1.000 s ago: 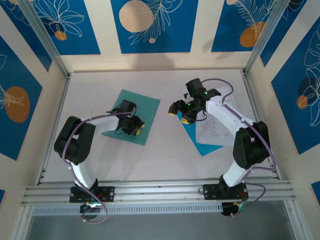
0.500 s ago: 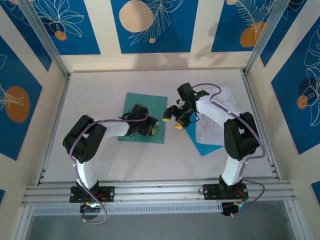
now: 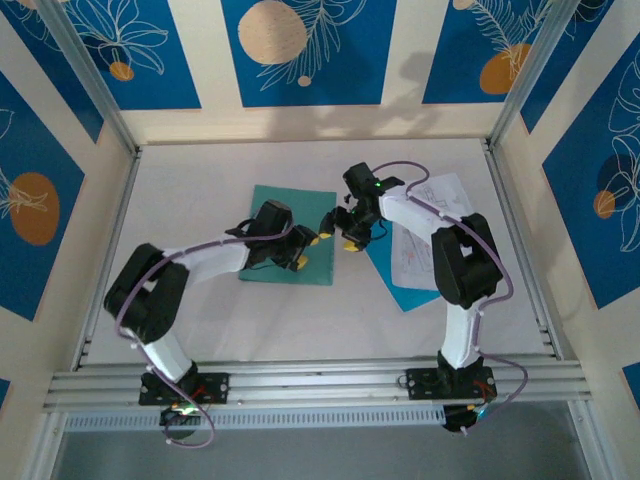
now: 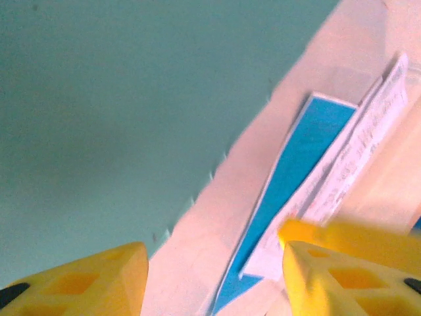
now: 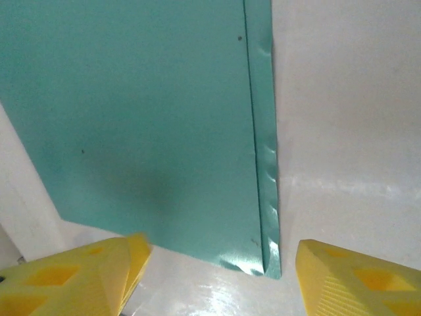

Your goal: Put the files into the folder

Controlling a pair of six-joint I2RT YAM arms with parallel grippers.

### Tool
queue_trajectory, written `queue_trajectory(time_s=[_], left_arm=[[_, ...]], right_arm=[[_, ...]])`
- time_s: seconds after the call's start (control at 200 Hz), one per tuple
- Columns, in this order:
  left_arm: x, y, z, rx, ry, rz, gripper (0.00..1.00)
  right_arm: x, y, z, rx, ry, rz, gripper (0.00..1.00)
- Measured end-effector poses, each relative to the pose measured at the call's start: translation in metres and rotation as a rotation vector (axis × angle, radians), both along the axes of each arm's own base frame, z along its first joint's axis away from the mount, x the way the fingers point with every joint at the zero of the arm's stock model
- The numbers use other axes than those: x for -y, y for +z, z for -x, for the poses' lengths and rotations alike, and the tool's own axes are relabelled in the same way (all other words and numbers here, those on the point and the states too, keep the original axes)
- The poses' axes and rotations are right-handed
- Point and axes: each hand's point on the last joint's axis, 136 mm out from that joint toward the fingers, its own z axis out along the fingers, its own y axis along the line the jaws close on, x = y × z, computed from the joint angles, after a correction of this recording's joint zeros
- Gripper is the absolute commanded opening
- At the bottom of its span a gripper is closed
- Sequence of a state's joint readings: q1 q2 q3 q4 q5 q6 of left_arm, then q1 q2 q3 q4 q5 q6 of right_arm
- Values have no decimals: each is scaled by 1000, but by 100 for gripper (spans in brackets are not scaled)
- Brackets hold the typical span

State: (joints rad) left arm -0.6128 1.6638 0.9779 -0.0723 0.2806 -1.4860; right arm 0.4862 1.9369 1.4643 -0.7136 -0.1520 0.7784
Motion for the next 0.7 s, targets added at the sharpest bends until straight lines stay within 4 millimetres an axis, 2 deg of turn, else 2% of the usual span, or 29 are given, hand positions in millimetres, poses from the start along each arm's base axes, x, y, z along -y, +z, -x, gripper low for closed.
queue_trajectory(time_s=[0.105, 0.175, 0.45, 0.7], left_arm=[[-10, 20, 13, 37, -42, -24, 55], [-20, 24, 22, 49, -59, -48, 55], [-70, -5, 61, -6, -80, -192, 55], [-83, -6, 73, 3, -88, -216, 55]], right_arm=[[-10, -10, -5, 19, 23, 35, 67], [-18, -16, -8, 33, 40, 56, 66], [-31, -30, -22, 63, 60, 102, 66], [-31, -42, -28, 67, 58, 145, 66]])
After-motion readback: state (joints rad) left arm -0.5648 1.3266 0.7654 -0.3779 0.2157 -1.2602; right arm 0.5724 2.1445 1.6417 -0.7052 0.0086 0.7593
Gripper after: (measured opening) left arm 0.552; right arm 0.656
